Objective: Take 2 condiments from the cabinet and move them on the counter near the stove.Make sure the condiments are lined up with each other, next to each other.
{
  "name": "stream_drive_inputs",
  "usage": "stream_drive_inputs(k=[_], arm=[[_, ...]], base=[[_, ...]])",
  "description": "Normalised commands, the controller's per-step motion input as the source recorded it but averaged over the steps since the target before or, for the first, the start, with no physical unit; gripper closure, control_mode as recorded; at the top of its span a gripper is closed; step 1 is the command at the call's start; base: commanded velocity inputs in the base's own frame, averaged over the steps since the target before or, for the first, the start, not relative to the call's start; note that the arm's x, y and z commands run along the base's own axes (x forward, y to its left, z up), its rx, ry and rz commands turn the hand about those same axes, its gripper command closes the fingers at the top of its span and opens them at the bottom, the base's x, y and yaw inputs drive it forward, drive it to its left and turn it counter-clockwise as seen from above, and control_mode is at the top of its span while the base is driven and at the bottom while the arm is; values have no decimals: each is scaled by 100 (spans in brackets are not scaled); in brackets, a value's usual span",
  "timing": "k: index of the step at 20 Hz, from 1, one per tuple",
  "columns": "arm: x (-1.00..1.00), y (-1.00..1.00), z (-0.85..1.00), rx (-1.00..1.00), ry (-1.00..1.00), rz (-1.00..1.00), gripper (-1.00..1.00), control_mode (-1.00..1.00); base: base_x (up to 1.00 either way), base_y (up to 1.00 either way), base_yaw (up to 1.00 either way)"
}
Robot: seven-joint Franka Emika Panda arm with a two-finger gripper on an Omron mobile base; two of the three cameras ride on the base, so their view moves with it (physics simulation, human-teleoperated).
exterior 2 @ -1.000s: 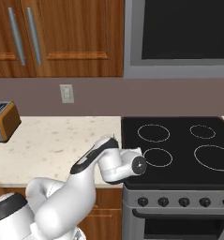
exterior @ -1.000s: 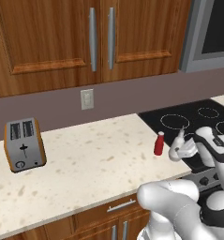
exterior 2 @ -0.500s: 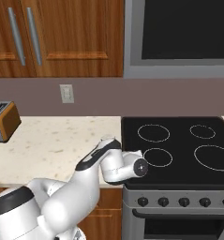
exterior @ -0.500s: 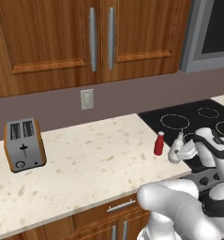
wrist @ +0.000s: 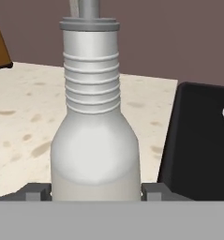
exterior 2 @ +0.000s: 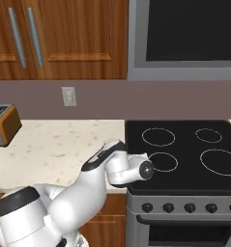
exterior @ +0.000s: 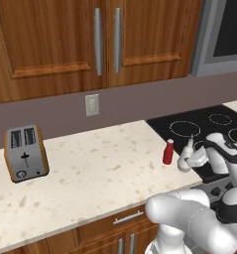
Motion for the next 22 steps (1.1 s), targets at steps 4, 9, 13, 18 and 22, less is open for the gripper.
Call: stream_drive_inputs(k=[4, 9, 13, 18, 22], arm=[[5, 2, -7, 0, 0, 0, 100, -100], [0, 8, -8, 0, 0, 0, 100, -100], [0, 13, -11, 0, 0, 0, 100, -100], [0, 17, -5, 0, 0, 0, 100, -100], [0, 17, -2, 0, 0, 0, 100, -100]], base=[[0, 0, 0], [0, 0, 0], [0, 0, 0], [0, 0, 0], [0, 0, 0]])
